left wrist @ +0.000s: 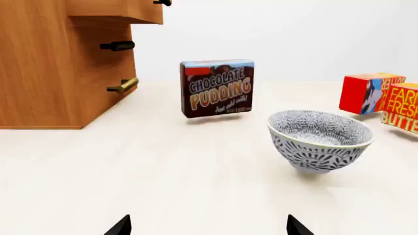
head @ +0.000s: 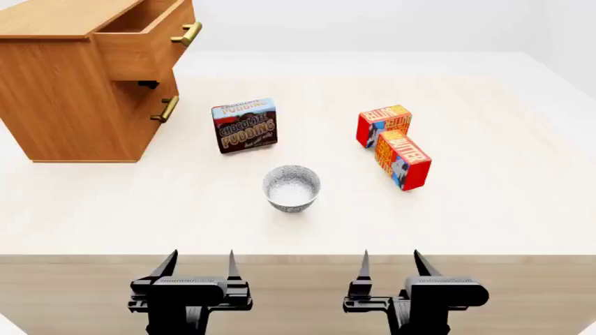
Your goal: Put the bowl in the top drawer of the cabinet.
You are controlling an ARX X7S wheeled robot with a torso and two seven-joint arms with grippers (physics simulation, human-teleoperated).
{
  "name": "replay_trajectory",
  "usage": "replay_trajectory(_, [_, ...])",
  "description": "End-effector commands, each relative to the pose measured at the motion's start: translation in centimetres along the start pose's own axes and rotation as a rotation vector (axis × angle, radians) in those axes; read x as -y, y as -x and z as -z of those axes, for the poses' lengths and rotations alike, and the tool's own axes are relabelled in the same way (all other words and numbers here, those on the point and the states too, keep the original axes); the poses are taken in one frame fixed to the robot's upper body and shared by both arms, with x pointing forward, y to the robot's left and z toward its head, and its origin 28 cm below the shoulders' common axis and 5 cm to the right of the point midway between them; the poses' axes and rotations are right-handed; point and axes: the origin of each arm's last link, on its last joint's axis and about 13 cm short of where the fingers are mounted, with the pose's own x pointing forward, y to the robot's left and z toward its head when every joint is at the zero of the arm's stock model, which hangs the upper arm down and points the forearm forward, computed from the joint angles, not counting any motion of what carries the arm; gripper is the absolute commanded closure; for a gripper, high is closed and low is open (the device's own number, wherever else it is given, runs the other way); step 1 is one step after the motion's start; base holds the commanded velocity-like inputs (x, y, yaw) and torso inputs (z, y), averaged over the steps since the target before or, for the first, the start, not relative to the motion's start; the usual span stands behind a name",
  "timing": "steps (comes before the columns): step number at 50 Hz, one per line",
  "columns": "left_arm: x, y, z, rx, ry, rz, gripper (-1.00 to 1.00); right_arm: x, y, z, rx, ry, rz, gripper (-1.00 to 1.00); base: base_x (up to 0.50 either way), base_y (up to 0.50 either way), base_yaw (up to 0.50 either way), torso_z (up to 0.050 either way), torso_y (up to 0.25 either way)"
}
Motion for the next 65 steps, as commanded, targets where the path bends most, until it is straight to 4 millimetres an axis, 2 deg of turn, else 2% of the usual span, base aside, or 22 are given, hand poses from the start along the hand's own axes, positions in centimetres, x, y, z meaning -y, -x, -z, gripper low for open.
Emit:
replay_trajectory(1, [0.0, 0.0, 0.0, -0.004, -0.001, -0.002, -1.00, 0.0, 0.0, -0.2, 0.008, 0.007, 0.005, -1.00, 0.00, 0.00, 0.00, 0.000, 0.000])
replay_trajectory(11, [-0.3, -0.3, -0.4, -0.025, 0.062, 0.024, -1.00, 0.5, 0.0, -1.2, 0.013, 0.061, 0.032, -1.00, 0.00, 0.00, 0.00, 0.004, 0.000])
replay_trajectory(16, [-0.6, -1.0, -1.8, -0.002, 0.052, 0.038, -1.00, 1.2, -0.4, -2.5, 0.014, 0.079, 0.076, -1.00, 0.00, 0.00, 0.00, 0.050, 0.000])
replay_trajectory(20, [-1.1, -2.0, -4.0, 0.019, 0.017, 0.038, -1.00, 1.3, -1.0, -4.0, 0.015, 0.140, 0.090, -1.00, 0.00, 0.00, 0.00, 0.050, 0.000])
replay_trajectory(25, [-1.6, -3.2, -7.4, 0.054, -0.007, 0.060, -1.00, 1.9, -1.6, -5.9, 0.035, 0.136, 0.113, -1.00, 0.00, 0.00, 0.00, 0.050, 0.000])
replay_trajectory(34, [-2.3, -7.1, -13.5, 0.075, -0.027, 0.065, -1.00, 2.9, -3.5, -12.1, 0.088, 0.151, 0.112, -1.00, 0.00, 0.00, 0.00, 0.050, 0.000])
replay_trajectory(35, [-2.3, -7.1, -13.5, 0.075, -0.027, 0.065, -1.00, 3.1, -3.6, -12.7, 0.092, 0.156, 0.115, -1.00, 0.00, 0.00, 0.00, 0.050, 0.000])
replay_trajectory(37, [-2.3, -8.3, -15.4, 0.063, -0.009, 0.066, -1.00, 3.3, -4.2, -14.4, 0.098, 0.146, 0.112, -1.00, 0.00, 0.00, 0.00, 0.050, 0.000])
replay_trajectory(42, [-2.2, -9.7, -17.9, 0.023, -0.002, 0.075, -1.00, 3.2, -5.3, -17.5, 0.073, 0.088, 0.042, -1.00, 0.00, 0.00, 0.00, 0.050, 0.000])
replay_trajectory(45, [-2.4, -10.4, -20.4, 0.014, 0.015, 0.078, -1.00, 3.1, -6.0, -19.4, 0.093, 0.127, 0.045, -1.00, 0.00, 0.00, 0.00, 0.050, 0.000])
replay_trajectory(49, [-2.4, -11.0, -23.2, 0.030, -0.006, 0.083, -1.00, 3.0, -6.7, -21.0, 0.103, 0.138, 0.050, -1.00, 0.00, 0.00, 0.00, 0.050, 0.000])
replay_trajectory(56, [-2.6, -12.2, -30.1, 0.057, -0.030, 0.056, -1.00, 3.6, -9.3, -23.8, 0.076, 0.101, 0.078, -1.00, 0.00, 0.00, 0.00, 0.000, 0.000])
replay_trajectory(61, [-2.8, -13.0, -33.8, 0.079, -0.037, 0.027, -1.00, 3.5, -9.2, -25.2, 0.099, 0.123, 0.077, -1.00, 0.00, 0.00, 0.00, 0.000, 0.000])
replay_trajectory(65, [-2.8, -13.4, -35.8, 0.084, -0.021, 0.002, -1.00, 3.2, -8.7, -26.0, 0.138, 0.139, 0.047, -1.00, 0.00, 0.01, 0.00, 0.000, 0.000])
